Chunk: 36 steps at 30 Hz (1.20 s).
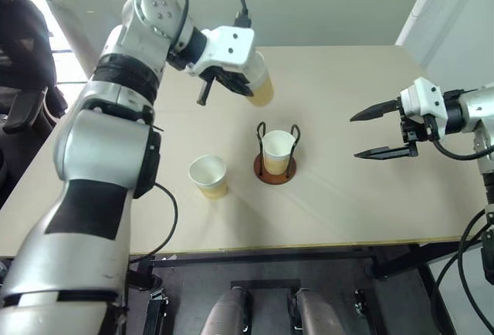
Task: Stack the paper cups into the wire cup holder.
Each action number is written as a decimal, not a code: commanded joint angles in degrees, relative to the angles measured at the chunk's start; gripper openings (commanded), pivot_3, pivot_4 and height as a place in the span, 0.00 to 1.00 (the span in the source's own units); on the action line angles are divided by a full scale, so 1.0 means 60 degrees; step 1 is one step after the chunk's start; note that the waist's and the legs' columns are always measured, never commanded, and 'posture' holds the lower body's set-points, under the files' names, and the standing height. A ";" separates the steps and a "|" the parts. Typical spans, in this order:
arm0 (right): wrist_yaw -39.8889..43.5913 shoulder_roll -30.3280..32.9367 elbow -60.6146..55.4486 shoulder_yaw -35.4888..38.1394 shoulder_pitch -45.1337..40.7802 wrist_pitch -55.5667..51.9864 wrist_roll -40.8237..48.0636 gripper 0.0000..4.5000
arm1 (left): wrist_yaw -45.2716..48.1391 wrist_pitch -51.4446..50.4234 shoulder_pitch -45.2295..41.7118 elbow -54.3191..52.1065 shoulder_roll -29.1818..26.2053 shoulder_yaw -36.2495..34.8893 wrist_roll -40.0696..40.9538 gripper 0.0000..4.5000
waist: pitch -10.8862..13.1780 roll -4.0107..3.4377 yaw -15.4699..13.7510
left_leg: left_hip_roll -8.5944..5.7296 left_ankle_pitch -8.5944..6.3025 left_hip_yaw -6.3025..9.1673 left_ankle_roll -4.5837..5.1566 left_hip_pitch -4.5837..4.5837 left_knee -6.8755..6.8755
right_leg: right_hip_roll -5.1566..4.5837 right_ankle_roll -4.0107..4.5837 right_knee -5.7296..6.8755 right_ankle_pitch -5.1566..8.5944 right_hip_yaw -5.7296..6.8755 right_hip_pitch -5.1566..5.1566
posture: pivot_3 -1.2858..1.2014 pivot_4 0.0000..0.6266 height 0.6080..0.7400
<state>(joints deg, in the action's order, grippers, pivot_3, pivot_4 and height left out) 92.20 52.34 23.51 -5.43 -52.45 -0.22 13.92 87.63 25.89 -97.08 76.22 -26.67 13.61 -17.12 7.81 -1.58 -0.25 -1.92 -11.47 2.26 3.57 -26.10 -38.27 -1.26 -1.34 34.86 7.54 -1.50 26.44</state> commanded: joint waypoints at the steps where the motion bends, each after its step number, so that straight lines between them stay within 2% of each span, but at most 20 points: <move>1: 0.0050 0.0173 -0.0089 0.0123 -0.0258 0.0099 0.0133 0.86 | 0.0475 -0.0226 -0.0509 -0.0318 0.0132 -0.0338 0.0444 0.01 | 0.0000 0.0000 -0.0003 | 0.0004 0.0000 0.0007 0.0001 -0.0002 -0.0003 | -0.0005 -0.0002 0.0001 -0.0001 -0.0004 -0.0002 | 0.52 0.24 1.00; 5: 0.0049 0.0167 -0.0127 0.0084 -0.0296 0.0044 0.0118 0.86 | 0.0715 -0.0220 -0.0591 -0.0384 0.0266 -0.0288 0.0532 0.01 | 0.0000 0.0000 0.0008 | 0.0004 -0.0002 -0.0002 0.0000 0.0003 -0.0001 | 0.0001 -0.0004 0.0003 0.0000 -0.0002 0.0000 | 0.52 0.24 1.00; 11: 0.0050 0.0215 -0.0199 0.0078 -0.0305 -0.0079 0.0063 0.86 | 0.0812 0.0049 -0.0465 -0.0396 0.0418 0.0467 0.0816 0.01 | 0.0000 0.0000 -0.0017 | 0.0007 -0.0001 0.0002 0.0001 0.0002 -0.0012 | -0.0001 -0.0016 0.0007 -0.0005 -0.0002 -0.0003 | 0.52 0.24 1.00; 18: 0.0049 0.0292 -0.0406 0.0056 -0.0260 -0.0250 0.0123 0.86 | 0.0812 -0.0325 -0.0292 -0.0766 0.0333 0.2085 0.2386 0.01 | 0.0000 0.0000 -0.0022 | 0.0011 -0.0004 0.0000 0.0005 -0.0004 -0.0029 | -0.0006 -0.0031 0.0007 -0.0014 -0.0003 -0.0008 | 0.52 0.24 1.00; 26: 0.0050 0.0513 -0.0609 -0.0127 -0.0238 -0.0464 0.0303 0.86 | 0.0812 -0.1647 0.0107 -0.2874 -0.0596 0.4888 0.5608 0.01 | 0.0000 0.0000 -0.0022 | 0.0013 -0.0006 -0.0002 0.0007 -0.0003 -0.0047 | -0.0002 -0.0073 0.0011 -0.0039 0.0003 -0.0013 | 0.52 0.24 1.00; 36: 0.0050 0.0572 -0.0636 -0.0211 -0.0290 -0.0481 0.0365 0.86 | 0.0812 -0.1542 0.0196 -0.3784 -0.1407 0.6994 0.7063 0.01 | 0.0000 -0.0002 -0.0040 | 0.0011 -0.0007 0.0006 0.0016 0.0001 -0.0103 | -0.0002 -0.0038 0.0009 -0.0018 0.0004 -0.0045 | 0.52 0.24 1.00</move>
<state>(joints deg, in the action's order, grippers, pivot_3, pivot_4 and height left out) 92.27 54.90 20.83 -7.47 -52.62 -3.50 15.43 90.54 16.30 -95.44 55.00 -34.28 54.93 23.46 7.81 -1.59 -0.48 -1.86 -11.53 2.31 3.68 -26.09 -38.95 -1.27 -1.59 34.92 7.43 -1.49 26.14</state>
